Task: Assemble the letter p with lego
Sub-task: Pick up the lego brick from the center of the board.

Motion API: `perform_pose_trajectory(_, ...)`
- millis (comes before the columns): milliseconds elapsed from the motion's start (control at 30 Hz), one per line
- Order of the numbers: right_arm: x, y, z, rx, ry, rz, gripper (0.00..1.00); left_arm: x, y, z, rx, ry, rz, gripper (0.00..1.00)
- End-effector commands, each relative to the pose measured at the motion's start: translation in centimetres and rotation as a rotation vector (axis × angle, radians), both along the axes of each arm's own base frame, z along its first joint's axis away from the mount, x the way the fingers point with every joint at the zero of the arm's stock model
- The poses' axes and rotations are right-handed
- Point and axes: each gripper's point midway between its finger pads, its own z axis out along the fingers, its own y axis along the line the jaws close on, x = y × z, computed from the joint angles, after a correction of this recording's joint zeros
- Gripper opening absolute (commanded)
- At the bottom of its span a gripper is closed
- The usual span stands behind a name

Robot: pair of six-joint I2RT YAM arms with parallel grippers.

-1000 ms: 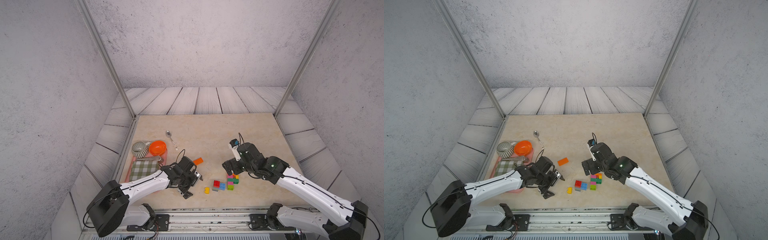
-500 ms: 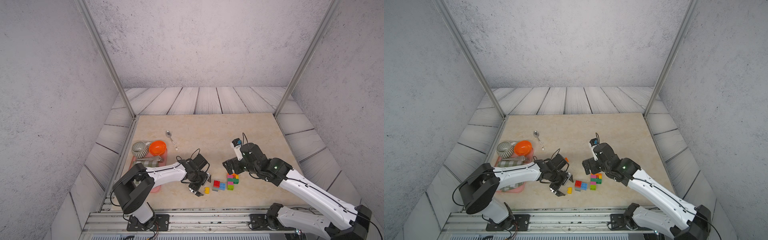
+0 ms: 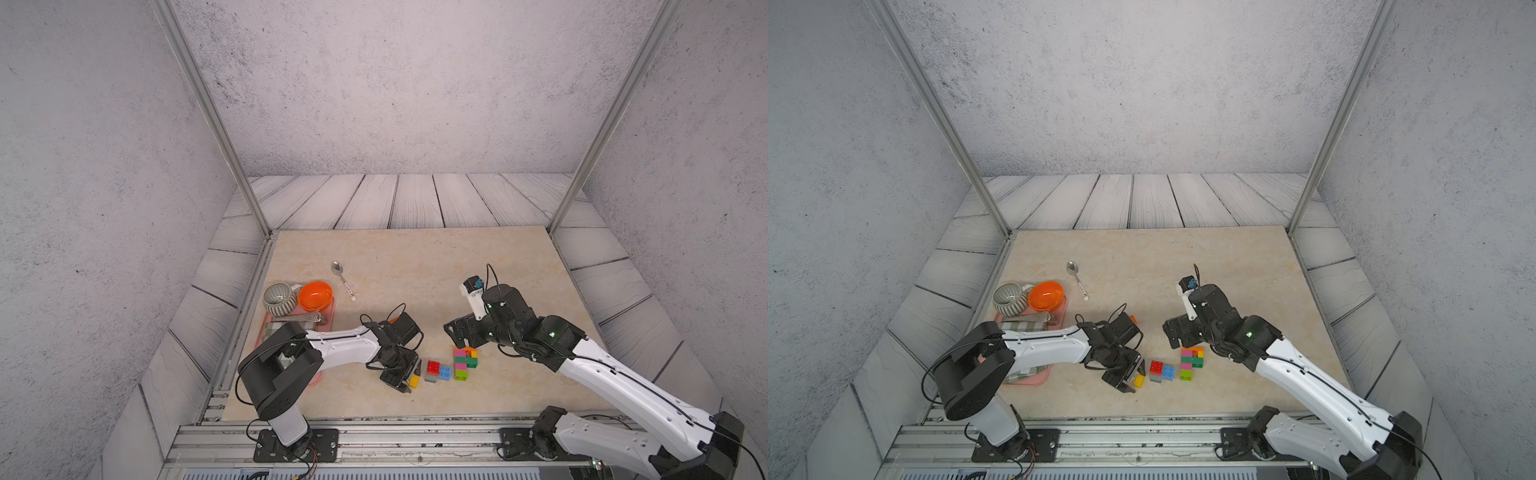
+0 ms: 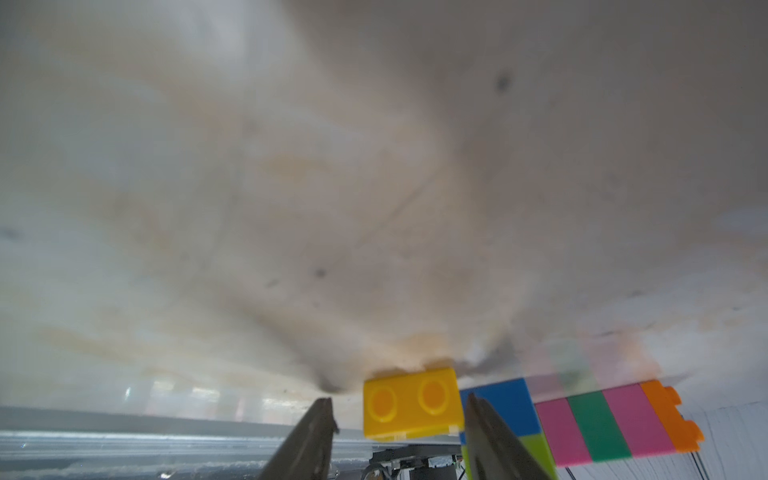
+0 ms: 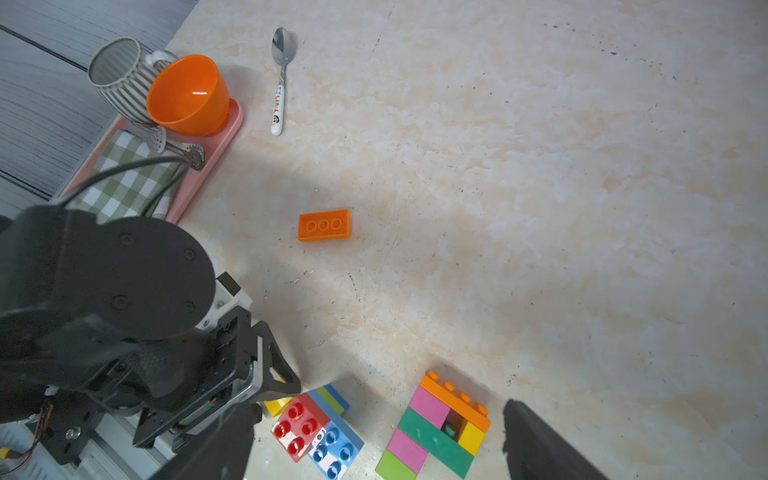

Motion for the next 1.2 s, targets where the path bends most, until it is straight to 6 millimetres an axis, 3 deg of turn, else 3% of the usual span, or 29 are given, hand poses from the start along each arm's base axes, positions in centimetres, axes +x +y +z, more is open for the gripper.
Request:
perform_pose_trajectory(0, -0.2, 0.1, 0.0, 0.018, 0.008, 0.004, 0.96, -0.2, 0.3, -1.0, 0.034, 0.023, 0.003, 0.5)
perform_pose_trajectory(200, -0.3, 0.1, -0.1, 0.021, 0.013, 0.008, 0.97, 0.1, 0.5, -1.5, 0.041, 0.002, -0.018, 0.24)
perform_pose_trajectory(300, -0.3, 0.0, -0.3, 0.015, 0.02, 0.013, 0.99, 1.5, 1.4, -0.4, 0.073, -0.099, -0.084, 0.18)
perform_pose_trajectory(400, -0.7, 0.3, -0.5, 0.014, 0.041, 0.04, 0.99, 3.7, 3.0, 2.1, 0.147, -0.278, -0.223, 0.18)
perform_pose_trajectory(533, -0.9, 0.5, -0.9, 0.001, 0.095, 0.045, 0.99, 6.4, 6.9, 6.8, 0.332, -0.536, -0.464, 0.16)
perform_pose_trajectory(667, -1.1, 0.9, -1.4, -0.013, 0.154, 0.058, 0.99, 7.9, 8.7, 11.0, 0.386, -0.795, -0.72, 0.15)
perform_pose_trajectory(767, -1.5, 1.9, -1.5, 0.015, 0.212, 0.098, 0.97, 8.5, 8.2, 13.5, 0.344, -1.013, -0.872, 0.1)
perform_pose_trajectory(967, -2.4, 5.3, -0.3, 0.176, 0.407, 0.232, 0.82, 7.3, 3.8, 18.5, 0.077, -1.436, -1.052, 0.1)
perform_pose_trajectory(1167, -2.5, 6.9, 0.8, 0.217, 0.573, 0.282, 0.71, 5.7, 1.2, 20.6, 0.01, -1.553, -1.273, 0.1)
